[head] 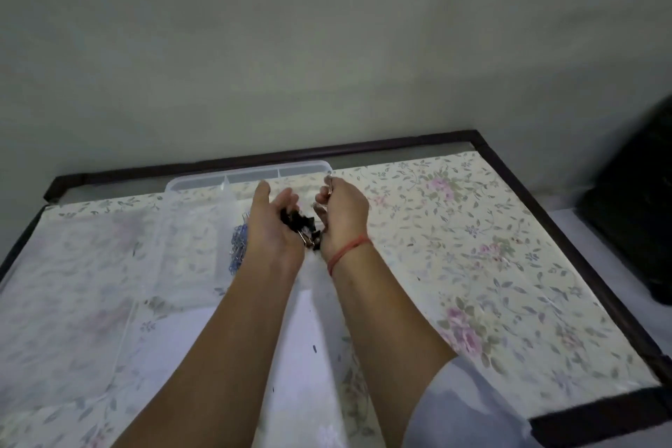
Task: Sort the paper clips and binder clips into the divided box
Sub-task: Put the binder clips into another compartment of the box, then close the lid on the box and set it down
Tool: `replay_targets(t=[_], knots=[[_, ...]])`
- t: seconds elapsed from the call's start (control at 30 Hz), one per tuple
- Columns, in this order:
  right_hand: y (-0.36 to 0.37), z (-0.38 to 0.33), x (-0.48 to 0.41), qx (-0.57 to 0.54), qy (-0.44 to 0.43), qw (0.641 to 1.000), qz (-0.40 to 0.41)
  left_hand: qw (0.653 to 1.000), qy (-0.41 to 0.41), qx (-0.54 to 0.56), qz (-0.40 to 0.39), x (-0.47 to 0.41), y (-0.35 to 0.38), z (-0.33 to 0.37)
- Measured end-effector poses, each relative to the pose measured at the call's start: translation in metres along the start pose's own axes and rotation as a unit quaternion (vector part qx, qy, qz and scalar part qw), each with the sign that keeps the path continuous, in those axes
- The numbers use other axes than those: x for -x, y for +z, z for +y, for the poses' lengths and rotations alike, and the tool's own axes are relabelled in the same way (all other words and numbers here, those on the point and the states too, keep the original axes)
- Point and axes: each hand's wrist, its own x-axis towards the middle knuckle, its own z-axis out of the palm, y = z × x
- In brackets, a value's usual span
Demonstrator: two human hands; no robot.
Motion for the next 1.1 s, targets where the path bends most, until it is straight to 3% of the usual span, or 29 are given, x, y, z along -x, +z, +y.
replay_targets(t=[0.07,0.17,0.27,0.57,0.67,0.8,0.87,0.93,1.1], knots=[[0.006,0.007,-0.002,0.144,-0.065,0.987,0.005,0.998,-0.019,-0.061,-0.025,-0.005,-0.002,0.0],[0.002,0.018,-0.003,0.238,-0.106,0.965,-0.006,0.992,-0.02,-0.124,-0.021,-0.005,-0.006,-0.003],[-0.006,0.022,-0.003,0.24,-0.129,0.962,0.032,0.981,0.019,-0.194,0.017,0.004,-0.009,-0.007],[-0.031,0.031,0.057,0.142,-0.161,0.973,0.08,0.968,0.152,-0.156,0.123,0.075,-0.032,0.0],[-0.026,0.049,0.088,0.148,-0.169,0.974,0.039,0.95,0.199,-0.146,0.19,0.102,-0.074,0.007],[-0.007,0.101,0.124,0.22,-0.131,0.962,-0.094,0.913,0.226,-0.116,0.319,0.118,-0.142,0.019],[0.002,0.13,0.135,0.32,-0.163,0.92,-0.158,0.898,0.223,-0.117,0.361,0.122,-0.17,0.025],[0.014,0.155,0.141,0.416,-0.215,0.854,-0.226,0.887,0.221,-0.09,0.395,0.121,-0.194,0.034],[0.043,0.197,0.14,0.597,-0.315,0.636,-0.374,0.876,0.196,0.016,0.44,0.11,-0.23,0.051]])
